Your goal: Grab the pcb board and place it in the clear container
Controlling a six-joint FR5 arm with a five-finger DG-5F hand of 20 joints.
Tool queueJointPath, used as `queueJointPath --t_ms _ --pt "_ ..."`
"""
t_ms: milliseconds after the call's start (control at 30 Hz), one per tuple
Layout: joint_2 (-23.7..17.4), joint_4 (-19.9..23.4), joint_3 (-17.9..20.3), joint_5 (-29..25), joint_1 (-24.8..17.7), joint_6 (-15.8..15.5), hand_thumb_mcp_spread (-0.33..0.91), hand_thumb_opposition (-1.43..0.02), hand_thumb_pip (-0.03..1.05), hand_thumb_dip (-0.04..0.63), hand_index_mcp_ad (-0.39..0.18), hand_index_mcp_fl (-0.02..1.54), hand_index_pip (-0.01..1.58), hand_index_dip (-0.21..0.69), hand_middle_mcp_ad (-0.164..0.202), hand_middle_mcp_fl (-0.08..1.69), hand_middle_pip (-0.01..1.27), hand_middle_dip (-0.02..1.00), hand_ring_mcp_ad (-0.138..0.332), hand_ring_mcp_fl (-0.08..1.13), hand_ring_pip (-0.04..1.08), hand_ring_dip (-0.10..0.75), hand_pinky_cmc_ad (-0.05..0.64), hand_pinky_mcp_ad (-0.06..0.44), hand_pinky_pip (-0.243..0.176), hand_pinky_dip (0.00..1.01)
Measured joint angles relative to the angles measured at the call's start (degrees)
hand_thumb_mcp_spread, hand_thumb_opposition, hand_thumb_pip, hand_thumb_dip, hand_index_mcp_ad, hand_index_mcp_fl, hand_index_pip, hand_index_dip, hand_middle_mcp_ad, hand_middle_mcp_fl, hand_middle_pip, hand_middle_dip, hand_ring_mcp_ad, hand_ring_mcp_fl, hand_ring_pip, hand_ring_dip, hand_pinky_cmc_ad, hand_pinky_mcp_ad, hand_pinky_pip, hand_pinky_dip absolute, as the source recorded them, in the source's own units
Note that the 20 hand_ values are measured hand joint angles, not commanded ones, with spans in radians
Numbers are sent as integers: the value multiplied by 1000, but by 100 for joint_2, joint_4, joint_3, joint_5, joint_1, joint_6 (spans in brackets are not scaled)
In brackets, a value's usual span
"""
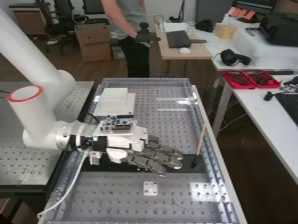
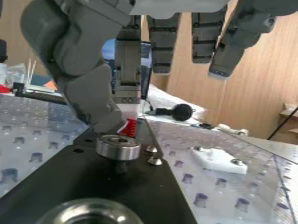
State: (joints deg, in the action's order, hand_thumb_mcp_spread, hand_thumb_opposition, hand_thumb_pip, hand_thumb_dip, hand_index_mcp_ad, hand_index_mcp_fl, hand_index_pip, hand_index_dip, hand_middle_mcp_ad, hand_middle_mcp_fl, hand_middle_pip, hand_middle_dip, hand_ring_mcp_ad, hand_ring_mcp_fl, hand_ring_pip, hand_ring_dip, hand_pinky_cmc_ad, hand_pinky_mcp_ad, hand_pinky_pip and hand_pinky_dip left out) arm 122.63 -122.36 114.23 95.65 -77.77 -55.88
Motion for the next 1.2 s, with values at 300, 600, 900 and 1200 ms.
queueJointPath --t_ms 300,600,900,1200 --pt "43 3 -45 36 24 51 478 -827 764 253 -49 152 1555 45 72 101 131 173 213 2 131 23 314 183 -93 651" --pt "82 26 -66 89 63 91 478 -817 764 253 -49 175 1555 45 72 99 131 173 213 2 127 23 314 183 -93 651" --pt "108 55 -84 105 72 145 478 -827 764 253 -49 188 1555 45 72 101 131 173 215 2 127 23 314 183 -93 651" --pt "131 62 -112 106 82 173 478 -824 764 253 -45 222 1555 31 72 101 131 173 201 2 127 23 314 168 -93 661"
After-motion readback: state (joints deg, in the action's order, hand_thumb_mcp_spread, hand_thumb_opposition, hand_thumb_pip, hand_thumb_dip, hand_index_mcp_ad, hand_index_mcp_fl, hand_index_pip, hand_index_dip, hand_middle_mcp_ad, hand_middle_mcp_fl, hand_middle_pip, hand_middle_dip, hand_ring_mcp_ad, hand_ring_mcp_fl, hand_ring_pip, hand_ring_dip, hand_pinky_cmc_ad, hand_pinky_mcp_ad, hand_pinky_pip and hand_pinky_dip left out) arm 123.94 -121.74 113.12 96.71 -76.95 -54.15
